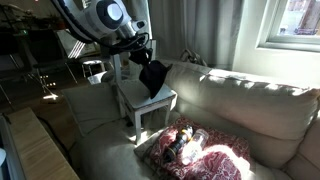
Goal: Put the hat onto the chair then turn it over
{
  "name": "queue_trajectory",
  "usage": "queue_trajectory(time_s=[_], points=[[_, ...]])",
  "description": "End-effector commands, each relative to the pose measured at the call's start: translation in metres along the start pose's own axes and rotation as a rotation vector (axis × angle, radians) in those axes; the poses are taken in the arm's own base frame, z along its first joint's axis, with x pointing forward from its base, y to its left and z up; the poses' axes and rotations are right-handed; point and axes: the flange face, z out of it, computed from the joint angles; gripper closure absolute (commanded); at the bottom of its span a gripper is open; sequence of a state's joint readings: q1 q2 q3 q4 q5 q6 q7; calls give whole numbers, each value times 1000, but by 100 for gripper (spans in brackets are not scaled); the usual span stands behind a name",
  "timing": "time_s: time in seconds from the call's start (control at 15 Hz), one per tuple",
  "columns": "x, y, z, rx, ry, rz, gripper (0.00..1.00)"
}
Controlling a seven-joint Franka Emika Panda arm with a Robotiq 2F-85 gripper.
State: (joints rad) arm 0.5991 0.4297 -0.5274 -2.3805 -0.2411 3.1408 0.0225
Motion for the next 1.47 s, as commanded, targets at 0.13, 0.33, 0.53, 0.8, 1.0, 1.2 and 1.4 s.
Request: queue_trajectory(time_s=[0.13, 0.33, 0.53, 0.8, 1.0, 1.2, 1.4], points=[[0, 1, -1, 0, 2, 2, 98], [5, -33, -1, -15, 21, -141, 98], [9, -69, -6, -33, 66, -253, 98], [-3, -110, -5, -25, 54, -364, 98], [-13, -130, 1, -9, 30, -428, 98], [-22, -144, 10, -17, 26, -518, 98], [-16, -149, 19, -112, 47, -588, 98]])
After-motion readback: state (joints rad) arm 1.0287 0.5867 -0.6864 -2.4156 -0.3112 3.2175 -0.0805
